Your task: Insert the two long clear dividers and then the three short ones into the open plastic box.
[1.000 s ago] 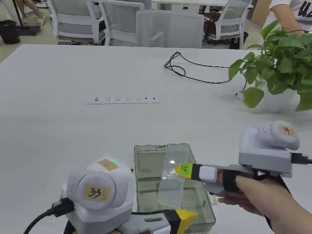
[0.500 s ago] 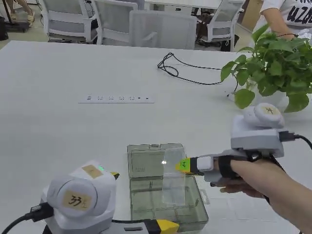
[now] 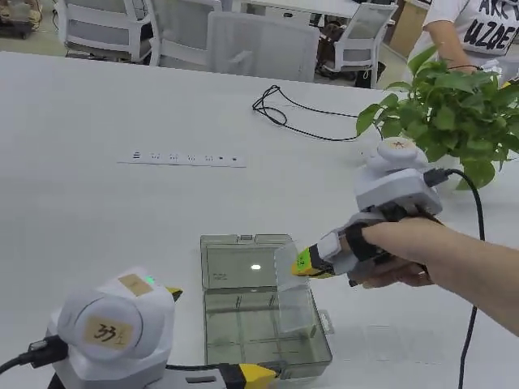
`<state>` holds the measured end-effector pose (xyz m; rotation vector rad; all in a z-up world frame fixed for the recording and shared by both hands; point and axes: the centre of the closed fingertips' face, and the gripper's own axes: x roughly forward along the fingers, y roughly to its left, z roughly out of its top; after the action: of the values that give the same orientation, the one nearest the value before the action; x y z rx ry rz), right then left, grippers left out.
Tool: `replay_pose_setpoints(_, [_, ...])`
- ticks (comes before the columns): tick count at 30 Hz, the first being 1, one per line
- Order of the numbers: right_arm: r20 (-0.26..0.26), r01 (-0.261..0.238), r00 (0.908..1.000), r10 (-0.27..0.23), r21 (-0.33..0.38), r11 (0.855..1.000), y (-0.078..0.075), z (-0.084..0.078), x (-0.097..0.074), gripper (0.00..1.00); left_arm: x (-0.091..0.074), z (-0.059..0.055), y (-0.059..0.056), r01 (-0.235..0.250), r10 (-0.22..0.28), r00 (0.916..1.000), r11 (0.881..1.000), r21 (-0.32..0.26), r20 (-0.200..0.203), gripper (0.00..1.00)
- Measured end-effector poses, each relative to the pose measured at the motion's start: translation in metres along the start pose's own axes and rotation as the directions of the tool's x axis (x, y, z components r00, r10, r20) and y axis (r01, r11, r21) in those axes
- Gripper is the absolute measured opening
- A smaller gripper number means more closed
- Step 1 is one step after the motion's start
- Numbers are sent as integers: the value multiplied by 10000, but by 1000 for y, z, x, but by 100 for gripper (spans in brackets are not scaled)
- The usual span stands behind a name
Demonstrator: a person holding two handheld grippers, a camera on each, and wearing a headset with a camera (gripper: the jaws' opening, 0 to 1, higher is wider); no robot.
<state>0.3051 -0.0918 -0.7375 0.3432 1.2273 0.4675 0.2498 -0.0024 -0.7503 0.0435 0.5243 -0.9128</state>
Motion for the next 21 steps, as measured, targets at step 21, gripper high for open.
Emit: replay_pose_setpoints(21, [-2102, 1143, 9727, -984, 648, 9913, -28, -13, 29, 1, 4, -7, -1, 217, -218, 9998, 9996, -205, -23, 95])
